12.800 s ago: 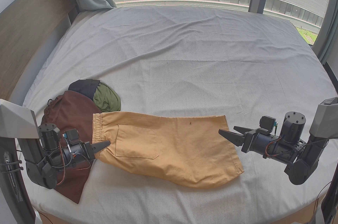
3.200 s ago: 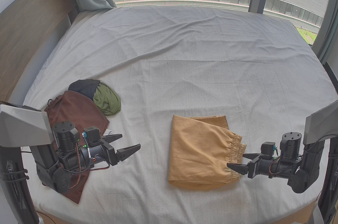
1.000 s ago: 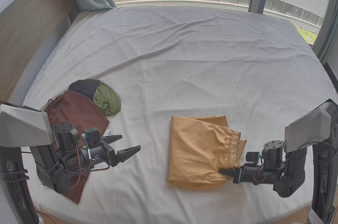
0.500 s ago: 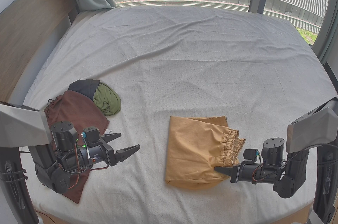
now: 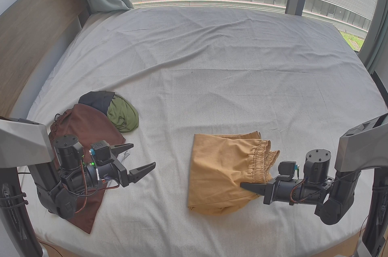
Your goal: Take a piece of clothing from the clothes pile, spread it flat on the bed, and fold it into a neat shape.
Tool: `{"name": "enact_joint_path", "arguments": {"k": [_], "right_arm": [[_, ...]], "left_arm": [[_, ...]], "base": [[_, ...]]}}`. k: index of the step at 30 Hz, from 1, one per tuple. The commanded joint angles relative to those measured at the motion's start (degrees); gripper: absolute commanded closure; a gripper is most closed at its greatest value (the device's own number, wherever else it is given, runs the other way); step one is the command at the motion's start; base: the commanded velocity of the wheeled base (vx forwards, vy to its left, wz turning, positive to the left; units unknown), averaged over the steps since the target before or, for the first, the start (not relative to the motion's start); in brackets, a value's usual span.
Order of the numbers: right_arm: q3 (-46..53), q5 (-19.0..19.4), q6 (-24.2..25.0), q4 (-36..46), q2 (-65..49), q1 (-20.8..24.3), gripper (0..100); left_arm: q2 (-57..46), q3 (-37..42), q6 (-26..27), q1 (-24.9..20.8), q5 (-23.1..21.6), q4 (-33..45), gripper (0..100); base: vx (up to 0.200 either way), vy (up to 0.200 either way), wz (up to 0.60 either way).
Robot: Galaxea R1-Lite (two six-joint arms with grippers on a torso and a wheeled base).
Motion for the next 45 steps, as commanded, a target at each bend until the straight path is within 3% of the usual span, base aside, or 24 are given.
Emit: {"name": "enact_joint_path", "arguments": {"k": [1,15,30,33,45], "right_arm": [[-1.25,0.2,0.34,-0.08,-2.05,0.14,100],[-4.59,1.52,5.53,0.1,-7.5,1.11,100],[-9.16,4.6,8.69,0.19,-9.78,1.2,100],[-11.62,6.01,11.15,0.19,-9.96,0.76,100],[-18.74,6.01,14.05,0.27,-9.87,0.32,100]], "left_arm": [[-0.63,-0.09,0.8,0.65,-0.03,-0.14,0],[-1.95,-0.17,0.98,1.0,-2.23,-0.05,0],[-1.95,-0.09,0.45,1.0,-2.32,-0.05,0],[-1.86,-0.17,0.45,1.0,-2.32,-0.05,0],[-1.86,-0.09,0.45,1.0,-2.32,-0.05,0]], "base": [[0.0,0.0,0.0],[0.0,0.0,0.0],[0.0,0.0,0.0],[0.0,0.0,0.0],[0.0,0.0,0.0]]}}
